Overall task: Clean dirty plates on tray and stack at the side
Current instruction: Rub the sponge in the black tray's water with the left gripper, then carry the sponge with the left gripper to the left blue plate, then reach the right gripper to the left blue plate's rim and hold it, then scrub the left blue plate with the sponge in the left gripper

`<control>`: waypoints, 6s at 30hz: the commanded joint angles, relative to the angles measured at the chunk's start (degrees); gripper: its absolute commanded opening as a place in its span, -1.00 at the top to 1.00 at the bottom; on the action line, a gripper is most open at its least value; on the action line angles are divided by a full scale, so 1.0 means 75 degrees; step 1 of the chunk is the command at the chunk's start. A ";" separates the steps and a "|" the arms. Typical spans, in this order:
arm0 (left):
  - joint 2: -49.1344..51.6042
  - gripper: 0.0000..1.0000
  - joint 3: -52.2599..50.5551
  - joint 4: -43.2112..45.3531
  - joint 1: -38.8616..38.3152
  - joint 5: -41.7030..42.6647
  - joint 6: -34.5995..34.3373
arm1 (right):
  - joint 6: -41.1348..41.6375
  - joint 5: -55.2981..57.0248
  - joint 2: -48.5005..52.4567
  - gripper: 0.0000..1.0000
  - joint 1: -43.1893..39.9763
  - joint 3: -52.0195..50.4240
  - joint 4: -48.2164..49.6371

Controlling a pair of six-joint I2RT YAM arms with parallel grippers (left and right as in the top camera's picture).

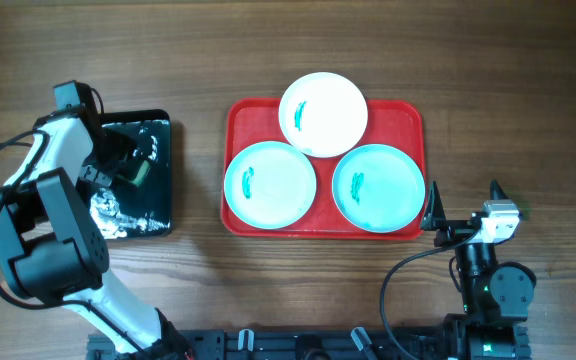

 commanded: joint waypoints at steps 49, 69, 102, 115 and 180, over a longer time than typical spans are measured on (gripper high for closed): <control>-0.3098 0.92 -0.0227 -0.0836 -0.0376 0.0000 0.0813 | -0.0093 0.0015 -0.0020 -0.99 -0.0038 -0.0012 0.0017; -0.4916 0.92 0.0236 -0.2276 -0.1451 0.2020 0.1422 | -0.0093 0.0015 -0.0020 -0.99 -0.0038 -0.0012 0.0017; -0.1405 0.06 -0.1862 0.1769 -0.6443 0.0883 0.1784 | 0.4753 -0.2649 0.0009 -1.00 -0.0038 0.0312 0.2760; -0.2582 -0.06 -0.1547 0.0839 -0.5059 0.0892 0.1781 | 0.1874 -0.8276 0.9203 -0.86 0.0017 0.8058 -0.3290; -0.1000 0.92 -0.1553 0.0761 -0.5890 -0.2710 0.1323 | 0.2897 -0.0871 1.4181 0.91 0.4514 0.8137 -0.3095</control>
